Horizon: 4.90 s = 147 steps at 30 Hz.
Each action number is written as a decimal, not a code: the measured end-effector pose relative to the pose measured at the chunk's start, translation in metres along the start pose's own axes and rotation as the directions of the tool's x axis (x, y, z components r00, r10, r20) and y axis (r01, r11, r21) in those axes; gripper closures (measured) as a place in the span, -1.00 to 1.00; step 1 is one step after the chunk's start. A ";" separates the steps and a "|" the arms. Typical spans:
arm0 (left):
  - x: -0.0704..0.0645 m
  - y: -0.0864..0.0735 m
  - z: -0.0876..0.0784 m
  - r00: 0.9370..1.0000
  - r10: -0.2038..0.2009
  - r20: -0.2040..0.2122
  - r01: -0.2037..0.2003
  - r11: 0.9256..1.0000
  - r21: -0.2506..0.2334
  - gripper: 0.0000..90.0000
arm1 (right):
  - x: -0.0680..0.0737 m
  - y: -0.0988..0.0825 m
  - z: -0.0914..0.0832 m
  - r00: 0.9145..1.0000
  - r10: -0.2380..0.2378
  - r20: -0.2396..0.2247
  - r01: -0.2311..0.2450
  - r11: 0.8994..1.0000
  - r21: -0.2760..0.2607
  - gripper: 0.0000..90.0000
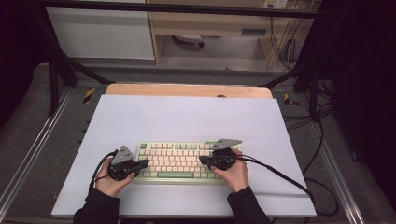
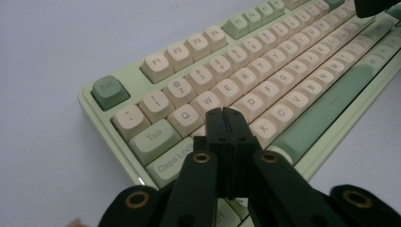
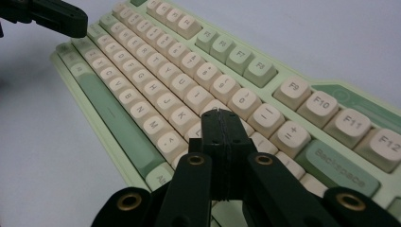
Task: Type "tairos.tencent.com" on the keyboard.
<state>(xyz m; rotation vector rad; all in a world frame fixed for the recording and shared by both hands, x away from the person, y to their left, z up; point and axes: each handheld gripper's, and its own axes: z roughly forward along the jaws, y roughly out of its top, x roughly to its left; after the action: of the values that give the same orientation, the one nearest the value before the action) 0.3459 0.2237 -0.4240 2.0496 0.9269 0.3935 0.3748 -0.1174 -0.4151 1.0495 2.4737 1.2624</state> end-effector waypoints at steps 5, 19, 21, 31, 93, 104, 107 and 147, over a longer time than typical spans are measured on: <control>-0.003 0.003 0.002 1.000 0.009 0.005 -0.009 1.000 0.002 1.00 | -0.005 -0.007 -0.010 1.000 0.010 0.005 -0.010 1.000 -0.004 1.00; -0.007 0.020 0.012 1.000 0.022 0.004 -0.022 1.000 0.012 1.00 | -0.011 -0.028 -0.026 0.999 0.035 0.012 -0.035 0.999 -0.015 1.00; -0.007 0.020 0.016 1.000 0.018 0.008 -0.018 1.000 0.017 1.00 | -0.011 -0.030 -0.027 0.999 0.032 0.012 -0.032 0.999 -0.015 1.00; -0.008 0.015 0.026 1.000 0.018 0.005 -0.018 0.999 0.037 1.00 | -0.010 -0.033 -0.030 0.999 0.038 0.007 -0.038 0.999 -0.017 1.00; 0.001 0.004 0.006 1.000 0.005 -0.005 -0.005 1.000 0.016 1.00 | 0.005 -0.024 -0.018 1.000 0.019 -0.023 -0.019 1.000 -0.001 1.00; 0.002 0.004 0.004 1.000 -0.001 -0.005 0.001 1.000 0.010 1.00 | 0.015 -0.012 0.000 0.999 -0.003 -0.032 0.004 1.000 0.018 1.00; 0.002 0.004 0.004 1.000 -0.003 -0.004 0.003 1.000 0.010 1.00 | 0.017 -0.010 0.005 0.999 -0.003 -0.036 0.004 1.000 0.022 1.00; 0.000 0.005 0.004 1.000 0.001 0.002 -0.001 1.000 0.006 1.00 | 0.008 -0.010 -0.011 1.000 -0.001 -0.021 0.001 1.000 0.008 1.00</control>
<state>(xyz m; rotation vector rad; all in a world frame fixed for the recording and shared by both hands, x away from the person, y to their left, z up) 0.3507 0.2198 -0.4218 2.0555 0.9274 0.3894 0.3589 -0.1233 -0.4145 1.0422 2.4967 1.2703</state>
